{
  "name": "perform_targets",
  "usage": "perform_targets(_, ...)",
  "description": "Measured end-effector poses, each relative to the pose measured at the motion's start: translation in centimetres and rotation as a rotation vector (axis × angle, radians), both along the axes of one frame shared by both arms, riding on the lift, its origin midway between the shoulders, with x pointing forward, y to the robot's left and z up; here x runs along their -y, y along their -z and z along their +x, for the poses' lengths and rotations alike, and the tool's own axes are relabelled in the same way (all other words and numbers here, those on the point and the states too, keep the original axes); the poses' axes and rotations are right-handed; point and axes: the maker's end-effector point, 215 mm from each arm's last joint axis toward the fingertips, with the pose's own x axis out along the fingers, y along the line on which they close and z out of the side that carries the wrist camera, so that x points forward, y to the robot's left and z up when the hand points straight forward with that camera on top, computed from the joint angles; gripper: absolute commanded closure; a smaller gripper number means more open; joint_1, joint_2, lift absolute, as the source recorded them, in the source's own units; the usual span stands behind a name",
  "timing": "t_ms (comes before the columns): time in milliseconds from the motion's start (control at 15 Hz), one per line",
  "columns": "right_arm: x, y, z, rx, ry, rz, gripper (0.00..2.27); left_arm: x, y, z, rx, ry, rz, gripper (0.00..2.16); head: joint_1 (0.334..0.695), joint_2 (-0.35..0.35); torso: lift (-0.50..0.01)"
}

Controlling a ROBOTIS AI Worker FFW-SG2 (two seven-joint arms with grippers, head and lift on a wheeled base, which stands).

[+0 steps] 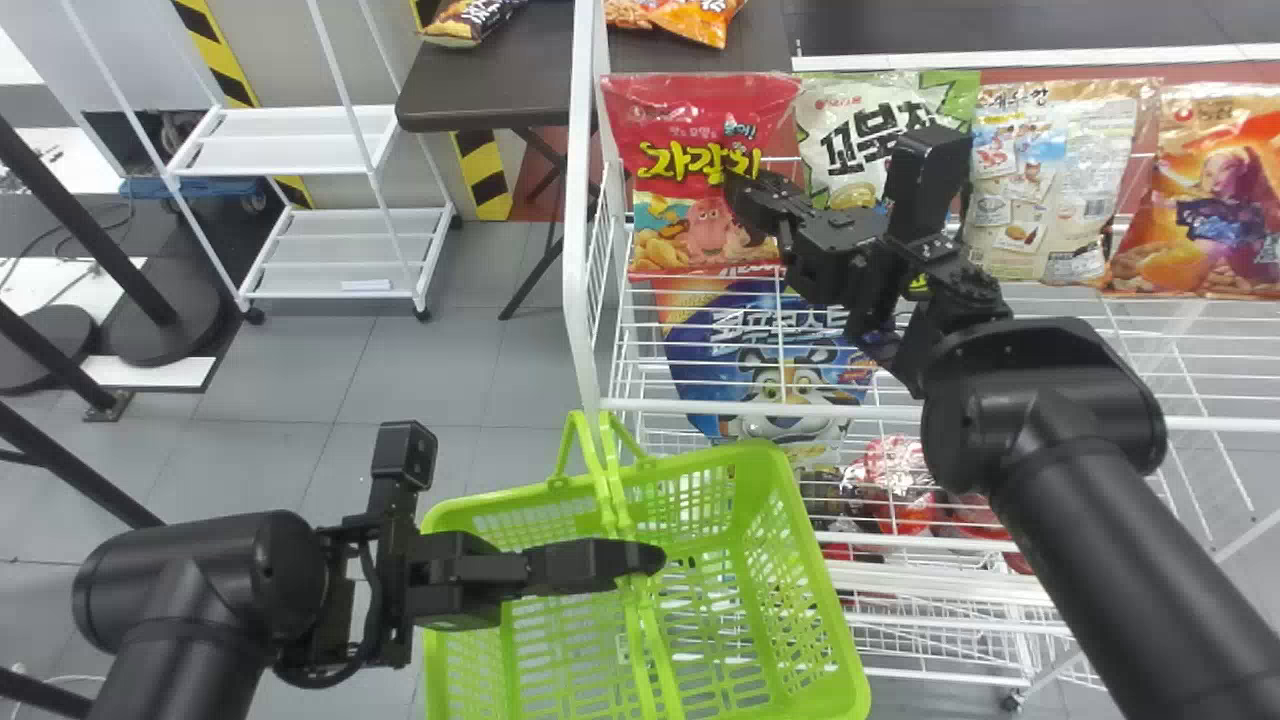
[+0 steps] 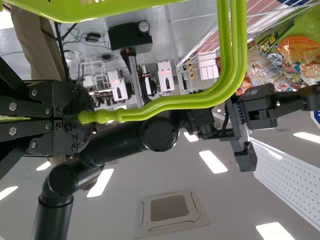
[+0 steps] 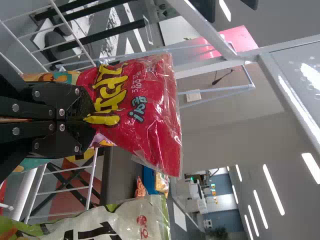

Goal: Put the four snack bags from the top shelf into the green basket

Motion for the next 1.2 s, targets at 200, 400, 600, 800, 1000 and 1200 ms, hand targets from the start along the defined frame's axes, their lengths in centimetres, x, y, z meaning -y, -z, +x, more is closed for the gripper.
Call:
perform_targets(200,1.7,-2.2,-1.8,0.007,0.026,0.039,2.25,-0.4,0.0,0.2,0.0,-0.009,0.002,2.15,0.695,0.095,0.0)
perform_targets(400,3.7,-2.3,-4.6,-0.056,0.047,0.062,2.25,-0.6,-0.3,0.9,0.009,-0.015,0.002,2.15,0.695,0.075,0.0)
perform_targets(600,7.2,-1.2,-9.0,-0.157,0.083,0.061,2.25,-1.0,-0.9,2.0,0.025,-0.025,0.004,2.15,0.695,0.046,0.0)
perform_targets(800,11.0,-0.9,-14.2,-0.264,0.115,0.077,2.25,-1.3,-1.1,3.3,0.038,-0.037,0.01,2.15,0.695,-0.005,0.0)
perform_targets(1000,11.7,0.7,-20.5,-0.44,0.071,0.109,2.25,-1.2,-1.1,4.5,0.047,-0.044,0.016,2.15,0.695,-0.022,0.0)
perform_targets(1200,8.5,3.6,-25.5,-0.617,-0.024,0.095,2.25,-0.9,-1.2,4.8,0.05,-0.039,0.016,2.15,0.695,0.016,0.0)
